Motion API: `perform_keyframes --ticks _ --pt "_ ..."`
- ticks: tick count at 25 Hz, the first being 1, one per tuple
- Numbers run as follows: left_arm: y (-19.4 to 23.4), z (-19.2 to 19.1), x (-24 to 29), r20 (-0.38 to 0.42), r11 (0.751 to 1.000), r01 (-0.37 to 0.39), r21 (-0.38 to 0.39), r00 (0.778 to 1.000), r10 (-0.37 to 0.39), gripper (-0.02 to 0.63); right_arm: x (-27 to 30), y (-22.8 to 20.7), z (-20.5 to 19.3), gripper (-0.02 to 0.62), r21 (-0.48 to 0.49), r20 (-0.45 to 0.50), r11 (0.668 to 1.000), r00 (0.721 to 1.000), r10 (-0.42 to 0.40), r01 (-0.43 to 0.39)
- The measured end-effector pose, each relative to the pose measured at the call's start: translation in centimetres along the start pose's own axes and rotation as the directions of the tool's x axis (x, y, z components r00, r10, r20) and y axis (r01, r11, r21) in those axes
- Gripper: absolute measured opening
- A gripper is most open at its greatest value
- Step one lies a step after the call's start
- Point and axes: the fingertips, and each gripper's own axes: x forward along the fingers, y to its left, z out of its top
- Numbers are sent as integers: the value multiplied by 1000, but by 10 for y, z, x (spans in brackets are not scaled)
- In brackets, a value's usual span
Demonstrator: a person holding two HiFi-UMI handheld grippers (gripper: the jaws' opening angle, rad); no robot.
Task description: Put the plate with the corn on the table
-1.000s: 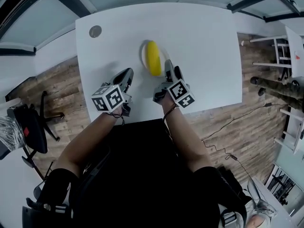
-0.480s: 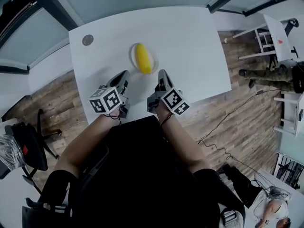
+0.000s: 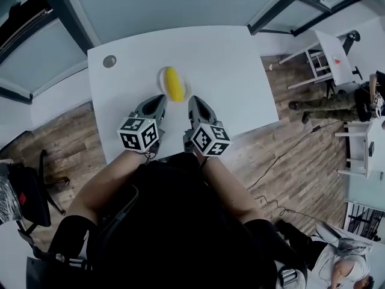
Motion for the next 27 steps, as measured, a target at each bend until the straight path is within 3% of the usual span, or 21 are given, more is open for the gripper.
perform_keyframes --ticks 5,11,18,27 --pt "-22 24 -6 61 988 -42 145 998 33 3 -1 21 19 0 -151 3 987 998 59 -58" --pt "-47 36 -12 122 975 -99 197 990 76 3 -6 45 42 1 -282 24 945 984 179 -165" --pt "-45 30 -9 117 970 -170 175 982 151 2 -9 37 43 0 -285 -4 939 980 200 -193" --pt "-42 31 -7 138 967 -205 148 973 185 2 -8 35 45 0 -292 -11 933 977 215 -209"
